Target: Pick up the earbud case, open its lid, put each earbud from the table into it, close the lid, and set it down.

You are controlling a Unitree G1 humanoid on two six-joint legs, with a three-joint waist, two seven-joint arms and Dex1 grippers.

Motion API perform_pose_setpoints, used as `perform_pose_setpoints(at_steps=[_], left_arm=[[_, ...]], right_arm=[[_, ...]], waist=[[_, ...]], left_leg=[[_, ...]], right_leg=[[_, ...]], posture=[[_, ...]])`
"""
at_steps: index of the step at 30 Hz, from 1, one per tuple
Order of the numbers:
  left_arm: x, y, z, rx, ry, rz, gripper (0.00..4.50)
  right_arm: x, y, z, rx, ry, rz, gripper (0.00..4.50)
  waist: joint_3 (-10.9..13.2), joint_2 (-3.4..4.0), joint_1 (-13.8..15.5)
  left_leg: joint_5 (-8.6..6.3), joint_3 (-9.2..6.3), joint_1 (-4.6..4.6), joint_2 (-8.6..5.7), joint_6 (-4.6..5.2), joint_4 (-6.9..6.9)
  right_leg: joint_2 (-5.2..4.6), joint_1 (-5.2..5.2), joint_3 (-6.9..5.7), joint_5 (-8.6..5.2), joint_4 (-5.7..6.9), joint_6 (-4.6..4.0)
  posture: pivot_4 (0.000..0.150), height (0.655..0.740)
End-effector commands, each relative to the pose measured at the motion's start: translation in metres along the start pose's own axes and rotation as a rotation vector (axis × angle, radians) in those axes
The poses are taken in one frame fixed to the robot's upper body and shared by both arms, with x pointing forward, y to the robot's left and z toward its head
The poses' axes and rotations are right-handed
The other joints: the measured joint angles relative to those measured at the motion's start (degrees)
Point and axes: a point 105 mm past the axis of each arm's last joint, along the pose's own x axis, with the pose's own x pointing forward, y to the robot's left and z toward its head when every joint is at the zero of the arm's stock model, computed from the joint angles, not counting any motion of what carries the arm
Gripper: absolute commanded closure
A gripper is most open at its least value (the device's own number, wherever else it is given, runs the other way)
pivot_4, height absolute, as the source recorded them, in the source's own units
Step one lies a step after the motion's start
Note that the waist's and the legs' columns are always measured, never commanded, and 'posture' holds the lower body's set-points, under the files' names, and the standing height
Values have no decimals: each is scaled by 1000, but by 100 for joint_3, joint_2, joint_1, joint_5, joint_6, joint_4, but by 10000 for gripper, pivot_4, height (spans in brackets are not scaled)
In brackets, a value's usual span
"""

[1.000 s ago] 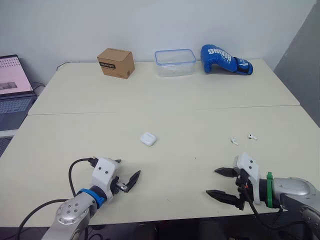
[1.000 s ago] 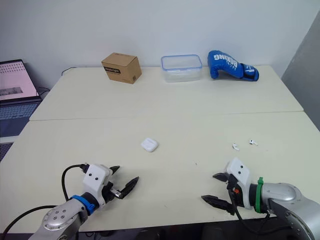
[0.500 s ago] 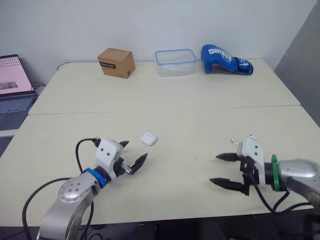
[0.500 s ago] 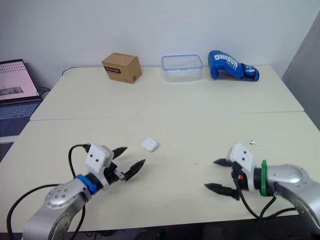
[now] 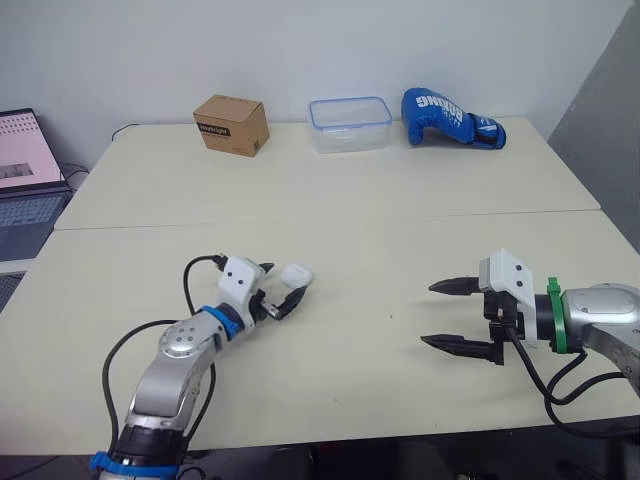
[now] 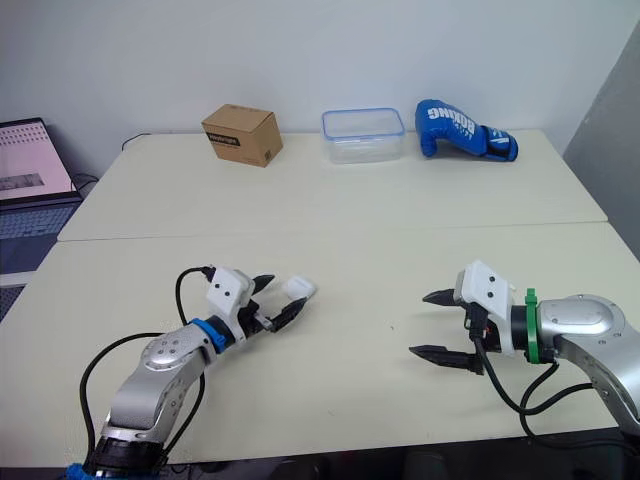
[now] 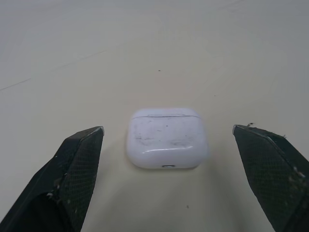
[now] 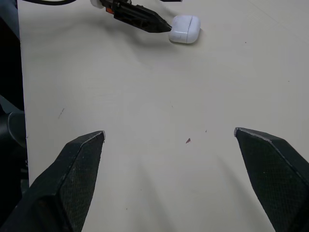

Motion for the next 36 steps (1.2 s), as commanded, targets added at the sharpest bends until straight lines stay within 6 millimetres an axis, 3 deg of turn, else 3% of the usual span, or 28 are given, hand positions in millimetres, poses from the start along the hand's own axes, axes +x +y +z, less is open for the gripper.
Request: perform_pose_setpoints(at_steps=[1, 12, 36], left_arm=[[8, -2, 1, 12, -14, -25, 285], [25, -12, -13, 5, 40, -58, 285], [30, -17, -19, -18, 70, -58, 285]], right_arm=[[-1, 3, 5, -44, -19, 7, 0], [0, -9, 16, -82, -76, -50, 0], [6, -8, 30, -65, -159, -69, 0]], waist=[[0, 0, 0], [0, 0, 1], [-1, 2, 10]], left_leg=[[0, 0, 0, 0, 0, 0], [2, -2, 0, -1, -3, 2], [2, -4, 1, -4, -3, 3]], right_leg=[[0, 0, 0, 0, 0, 0], [0, 0, 0, 0, 2, 1], [-2, 1, -1, 0, 4, 1]], posture=[[1500, 7307], [1500, 7307], [1500, 7307]])
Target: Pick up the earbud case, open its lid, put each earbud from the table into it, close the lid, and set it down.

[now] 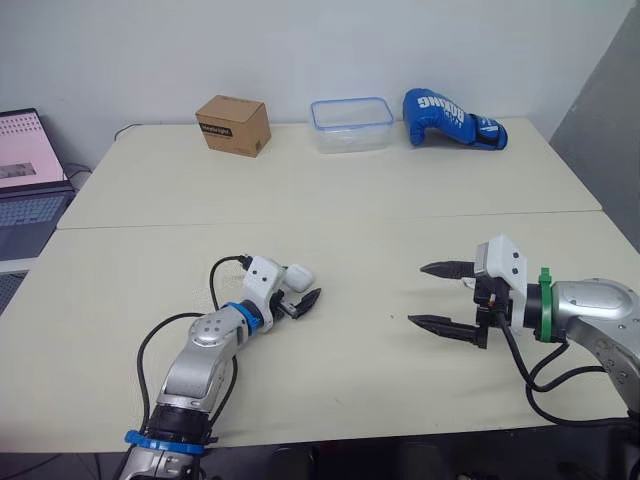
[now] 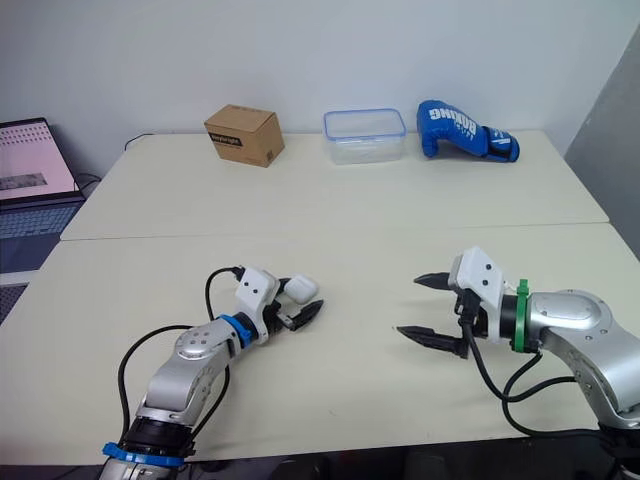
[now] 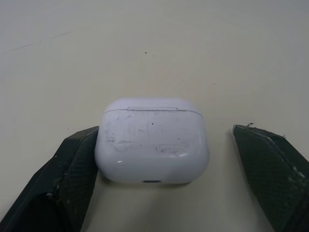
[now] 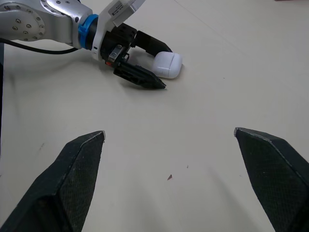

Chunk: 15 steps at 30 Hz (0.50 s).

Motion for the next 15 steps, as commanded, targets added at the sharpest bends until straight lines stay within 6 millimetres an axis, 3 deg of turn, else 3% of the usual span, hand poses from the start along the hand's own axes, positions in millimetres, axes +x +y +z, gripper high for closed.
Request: perform_pose_setpoints(at_steps=[1, 15], left_arm=[[3, -5, -5, -4, 25, -18, 285], [-5, -3, -10, -15, 43, 9, 285]], right_arm=[[-1, 2, 16, -43, -50, 0, 0], [1, 3, 23, -29, -90, -2, 0]], waist=[[0, 0, 0], [-1, 1, -15]], left_leg=[[0, 0, 0, 0, 0, 0], [0, 0, 2, 1, 0, 0]], right_leg=[[0, 0, 0, 0, 0, 0], [0, 0, 1, 0, 0, 0]], posture=[[1500, 7307], [1500, 7307]])
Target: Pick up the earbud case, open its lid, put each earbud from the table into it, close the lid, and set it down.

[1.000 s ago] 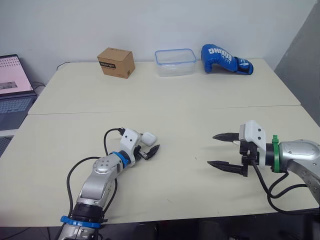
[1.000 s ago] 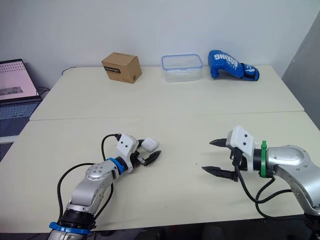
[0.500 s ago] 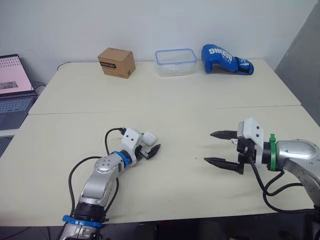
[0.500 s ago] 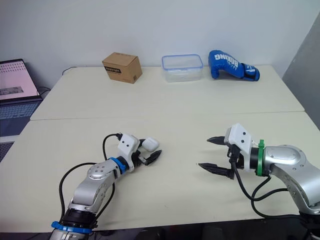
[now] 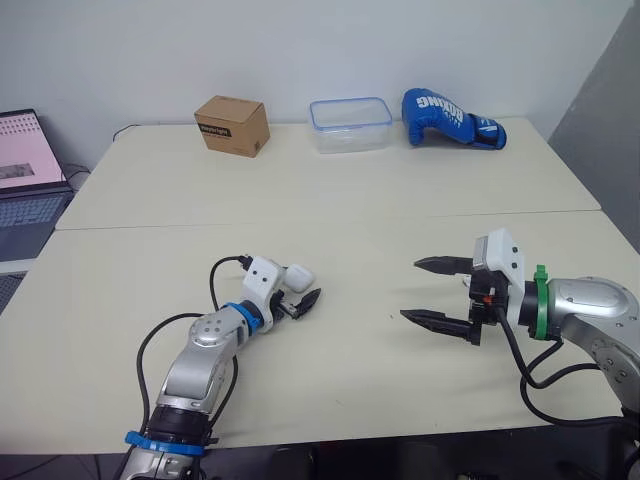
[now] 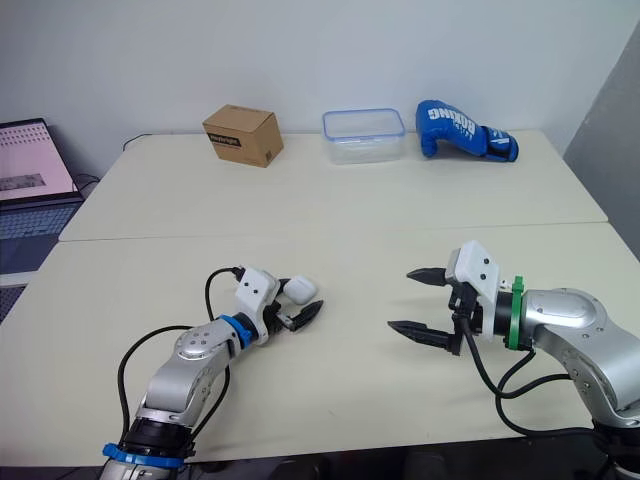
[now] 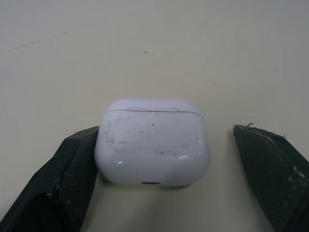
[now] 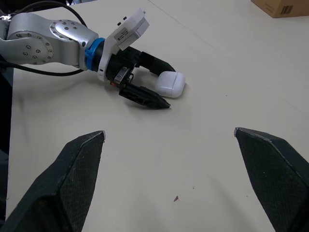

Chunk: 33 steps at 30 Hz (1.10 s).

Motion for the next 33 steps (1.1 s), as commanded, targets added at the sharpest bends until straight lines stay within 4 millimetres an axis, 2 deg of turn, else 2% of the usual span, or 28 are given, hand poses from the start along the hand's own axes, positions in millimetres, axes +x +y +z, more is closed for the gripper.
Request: perform_pose_setpoints(at_steps=[1, 2, 3, 8, 18, 21, 23, 28, 33], left_arm=[[-3, -2, -9, -15, 29, 1, 285], [-3, -2, -9, -9, 31, 5, 285], [-3, -2, -9, -8, 32, 11, 4172], [-2, -4, -9, -10, 30, 2, 17230], [-1, -4, -13, 4, 48, 2, 17251], [-2, -5, -6, 23, 15, -6, 17251], [-2, -4, 7, 54, -27, -15, 17251], [-8, -1, 53, 208, -142, -70, 17251], [-19, 1, 95, 361, -216, -157, 17251]], right_arm=[[-3, 1, 11, -48, -24, -6, 0], [-3, 1, 10, -48, -23, -7, 0], [-3, 1, 10, -47, -22, -7, 0], [-3, 1, 9, -46, -18, -11, 0], [-4, 0, 8, -43, -12, -15, 0], [-4, -1, 9, -43, -13, -15, 0], [-5, -4, 12, -44, -22, -21, 0], [-7, -15, 25, -10, -66, -41, 0], [-7, -31, 27, 134, -20, -69, 0]], waist=[[0, 0, -2], [0, 0, -2], [0, 0, -2], [0, 0, 0], [0, 0, 0], [0, 0, 1], [0, 0, 1], [2, -3, 2], [2, -3, -11]], left_leg=[[0, 0, 0, 0, 0, 0], [0, 0, 0, 0, 0, 0], [0, 1, 0, 0, 0, 0], [0, 0, 0, 0, 0, 0], [0, 0, 0, 0, 0, 0], [0, 0, 0, 0, 0, 0], [0, 0, 0, 0, 0, 0], [0, -2, -4, 1, 0, 0], [1, -6, -9, 1, -1, 0]], right_leg=[[0, 0, 0, 0, 0, 0], [0, 0, 0, 0, 0, 0], [0, 0, 1, 0, 0, 0], [0, 0, 0, 0, -1, 0], [0, 0, 0, 0, 0, 0], [0, 0, 0, 0, 0, 0], [0, 0, 0, 0, 0, 0], [1, -4, -2, 0, 0, 0], [0, -6, -6, 1, -1, -1]], posture=[[1500, 7307], [1500, 7307], [1500, 7307], [1500, 7307], [1500, 7307], [1500, 7307], [1500, 7307], [1500, 7307], [1500, 7307]])
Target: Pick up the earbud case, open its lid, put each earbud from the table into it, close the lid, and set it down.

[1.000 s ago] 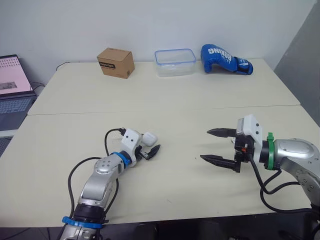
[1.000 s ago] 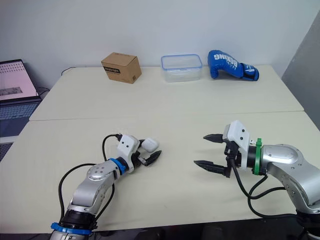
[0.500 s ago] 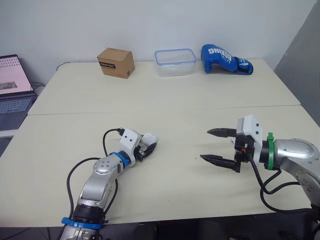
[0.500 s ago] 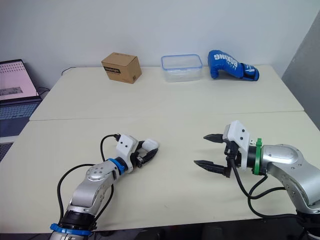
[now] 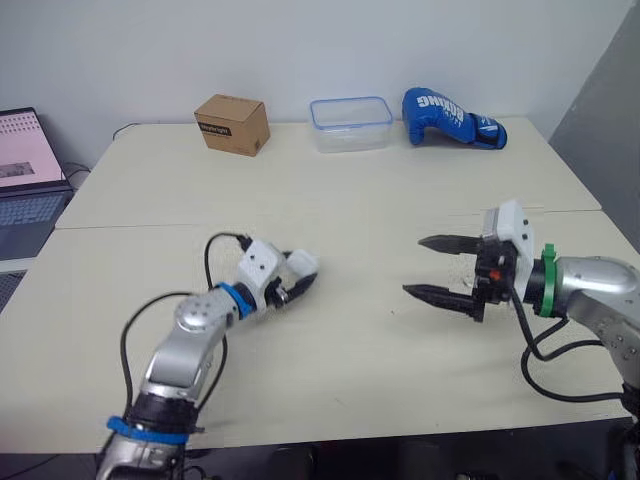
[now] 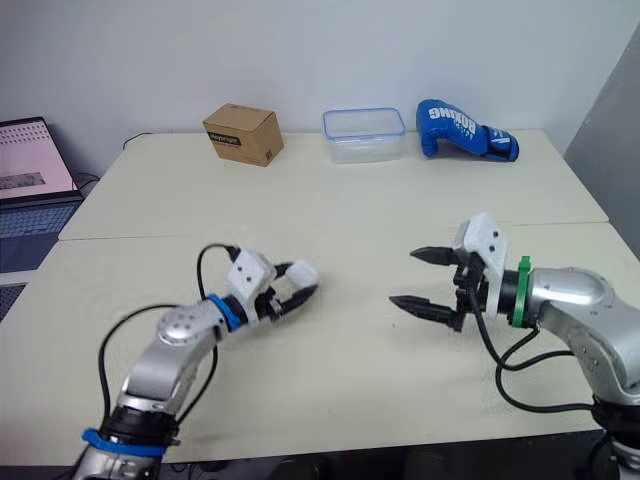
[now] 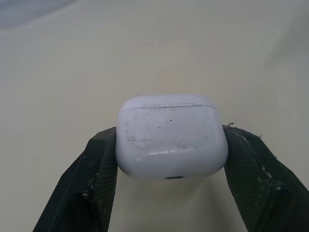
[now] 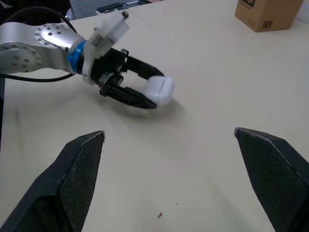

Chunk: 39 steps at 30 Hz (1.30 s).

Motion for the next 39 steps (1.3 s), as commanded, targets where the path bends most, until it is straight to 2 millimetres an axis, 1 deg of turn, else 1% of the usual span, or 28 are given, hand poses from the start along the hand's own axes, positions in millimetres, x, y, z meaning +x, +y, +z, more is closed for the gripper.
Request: perform_pose_setpoints(at_steps=[1, 3, 9, 13, 16, 21, 26, 29, 34, 37, 39], left_arm=[[-6, 6, 41, 117, -117, -60, 17251], [-8, 5, 53, 184, -145, -109, 17251], [-4, -3, 76, 366, -210, -222, 17251], [0, -15, 83, 470, -247, -305, 17251], [3, -24, 86, 518, -267, -363, 17251], [7, -40, 97, 563, -317, -429, 17251], [8, -51, 106, 574, -348, -459, 17251], [9, -55, 111, 572, -359, -464, 17251], [10, -56, 115, 575, -362, -467, 17251], [10, -57, 116, 573, -362, -470, 17251], [10, -57, 115, 573, -361, -474, 17251]], right_arm=[[-3, -8, 7, 97, 22, -16, 0], [-2, -9, 12, 167, 17, 12, 0], [7, 1, 28, 354, -35, 154, 0], [12, 9, 33, 460, -40, 229, 0], [17, 13, 36, 505, -47, 254, 0], [29, 13, 33, 570, -40, 247, 0], [40, 15, 26, 585, -6, 223, 0], [43, 14, 26, 600, -8, 223, 0], [47, 20, 27, 604, -7, 245, 0], [47, 25, 28, 609, -12, 270, 5224], [47, 27, 30, 610, -17, 288, 11569]], waist=[[0, 0, -5], [1, 1, -7], [2, 1, -7], [2, 1, -8], [2, 1, -13], [2, 2, -27], [2, 2, -43], [3, 2, -54], [3, 3, -78], [3, 3, -96], [3, 3, -105]], left_leg=[[0, 1, 0, 0, 0, -1], [0, 0, -2, 0, 0, -2], [0, 1, -5, 0, 0, -2], [0, 0, -6, 0, 0, -1], [0, 1, -6, 0, 0, -1], [0, -1, -7, -1, 1, -1], [0, -1, -7, -1, 1, -1], [0, -1, -7, 0, 1, -1], [0, -2, -7, 0, 2, -1], [0, -2, -7, 0, 2, -1], [0, -3, -7, 0, 2, -1]], right_leg=[[0, -1, 1, 0, -1, 0], [0, -4, 1, 0, -1, 0], [0, -6, 0, 0, -1, -1], [0, -6, 0, 0, -1, -1], [0, -7, 1, 0, -1, -1], [0, -9, 0, 0, 2, -1], [0, -9, 0, 0, 2, -1], [1, -10, 0, 0, 4, -1], [2, -11, 0, 0, 4, -1], [2, -11, 0, 0, 4, -1], [2, -11, 0, 0, 4, -1]], posture=[[1500, 7307], [1500, 7307], [1500, 7307], [1500, 7307], [1500, 7307], [1500, 7307], [1500, 7307], [1500, 7307], [1500, 7307], [1500, 7307], [1500, 7307]])
